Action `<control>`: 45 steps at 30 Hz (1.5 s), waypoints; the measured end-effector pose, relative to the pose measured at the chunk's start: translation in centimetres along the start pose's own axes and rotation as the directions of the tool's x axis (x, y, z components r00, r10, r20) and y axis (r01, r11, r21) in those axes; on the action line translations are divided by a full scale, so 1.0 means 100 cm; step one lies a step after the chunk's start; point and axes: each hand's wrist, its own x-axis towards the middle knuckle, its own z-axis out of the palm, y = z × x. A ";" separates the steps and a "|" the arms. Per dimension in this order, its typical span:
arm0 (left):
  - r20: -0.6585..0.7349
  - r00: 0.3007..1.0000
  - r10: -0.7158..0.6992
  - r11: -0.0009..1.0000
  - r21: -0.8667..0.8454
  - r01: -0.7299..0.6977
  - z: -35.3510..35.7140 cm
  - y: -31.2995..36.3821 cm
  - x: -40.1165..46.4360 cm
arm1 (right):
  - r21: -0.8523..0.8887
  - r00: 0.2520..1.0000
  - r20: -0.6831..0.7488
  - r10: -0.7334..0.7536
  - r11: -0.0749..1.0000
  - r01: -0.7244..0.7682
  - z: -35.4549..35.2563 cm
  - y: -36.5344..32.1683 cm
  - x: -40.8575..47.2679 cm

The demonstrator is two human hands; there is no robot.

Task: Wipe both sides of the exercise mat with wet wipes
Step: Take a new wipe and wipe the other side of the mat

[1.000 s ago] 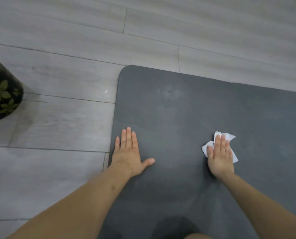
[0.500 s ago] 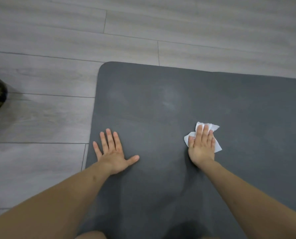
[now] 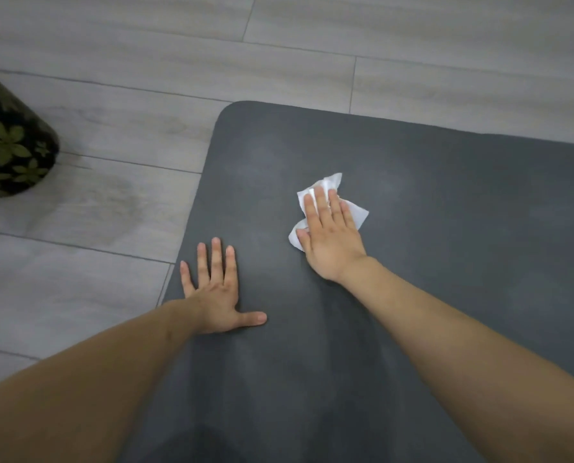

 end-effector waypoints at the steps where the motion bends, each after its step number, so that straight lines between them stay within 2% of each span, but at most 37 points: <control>1: 0.018 1.000 -0.003 1.000 0.002 0.003 -0.001 -0.001 0.000 | 0.004 1.000 0.003 -0.028 1.000 0.028 0.000 -0.011 0.013; 6: 0.013 0.999 -0.040 0.999 0.003 0.040 -0.003 0.001 -0.002 | 0.009 0.998 0.009 -0.070 0.998 0.070 0.001 -0.032 0.037; 9: -0.013 0.998 -0.063 0.998 0.000 0.063 -0.002 0.002 -0.002 | 0.014 0.994 0.010 -0.109 0.994 0.109 0.001 -0.006 0.014; 13: -0.054 0.997 -0.054 0.998 0.011 0.055 0.003 0.004 -0.001 | 0.024 0.998 -0.005 -0.067 0.997 0.067 0.005 0.048 -0.048; 17: -0.156 0.988 -0.002 1.000 -0.002 0.002 0.010 -0.002 -0.005 | -0.018 1.000 -0.005 -0.020 1.000 0.020 0.010 0.097 -0.112; 20: -0.274 0.960 0.051 0.998 -0.008 -0.055 0.019 -0.009 -0.008 | -0.056 1.000 0.007 0.011 0.998 -0.010 0.014 0.103 -0.126; 25: -0.496 0.867 0.052 0.993 -0.065 -0.097 0.038 -0.032 -0.014 | -0.069 1.000 0.018 -0.025 0.997 0.026 0.013 0.059 -0.097; 30: -0.623 0.779 0.074 0.995 -0.003 -0.097 0.061 -0.069 -0.031 | -0.065 0.985 0.029 -0.169 0.983 0.170 0.018 -0.044 -0.022; 34: -0.565 0.825 0.013 0.996 -0.067 -0.062 0.074 -0.088 -0.048 | -0.085 0.965 0.054 -0.257 0.962 0.261 0.019 -0.129 0.039; 37: -0.530 0.848 -0.013 0.997 -0.066 -0.026 0.081 -0.093 -0.058 | -0.106 0.949 0.103 -0.297 0.946 0.307 0.018 -0.161 0.062; 41: -0.474 0.880 -0.031 0.998 -0.055 0.006 0.077 -0.091 -0.063 | -0.107 0.934 0.141 -0.328 0.933 0.344 0.016 -0.165 0.062; 45: -0.464 0.884 -0.056 0.998 -0.061 0.032 0.069 -0.084 -0.063 | -0.063 0.926 0.136 -0.351 0.930 0.362 0.015 -0.137 0.031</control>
